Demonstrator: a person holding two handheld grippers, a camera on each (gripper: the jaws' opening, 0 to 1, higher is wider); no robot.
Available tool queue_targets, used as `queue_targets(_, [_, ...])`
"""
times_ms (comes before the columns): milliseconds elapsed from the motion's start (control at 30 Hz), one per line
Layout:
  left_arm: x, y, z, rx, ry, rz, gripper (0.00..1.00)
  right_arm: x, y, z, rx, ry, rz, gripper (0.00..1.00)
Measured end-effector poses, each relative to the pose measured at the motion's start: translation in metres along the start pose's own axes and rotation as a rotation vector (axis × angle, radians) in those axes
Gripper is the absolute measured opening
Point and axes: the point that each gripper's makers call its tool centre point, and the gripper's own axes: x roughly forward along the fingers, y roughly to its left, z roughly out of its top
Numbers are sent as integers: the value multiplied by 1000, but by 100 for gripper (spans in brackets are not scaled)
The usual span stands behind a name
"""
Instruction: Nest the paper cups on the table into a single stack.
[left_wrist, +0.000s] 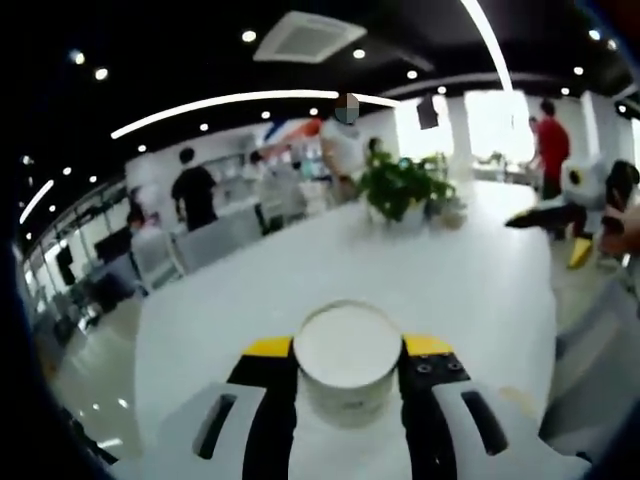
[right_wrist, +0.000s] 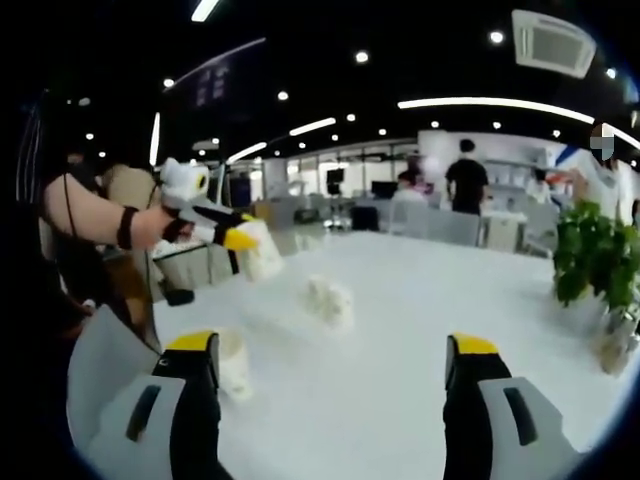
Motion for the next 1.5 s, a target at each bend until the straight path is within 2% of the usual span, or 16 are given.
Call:
queue_targets(500, [-14,-20,7,-15,-15,-27,37,1,7,0,15,-13,20,89])
queue_targets(1000, [-23,-37,7,-22,-20,-59,37,9,19,0,30,-18,46,87])
queue_targets(1367, [-28,-38,21,-61,-57,-70,37,17,25,8,51,-45,76,84])
queue_targets(1500, [-29,-41,24,-53,-58,-76,37,23,30,11,61,-52,97,81])
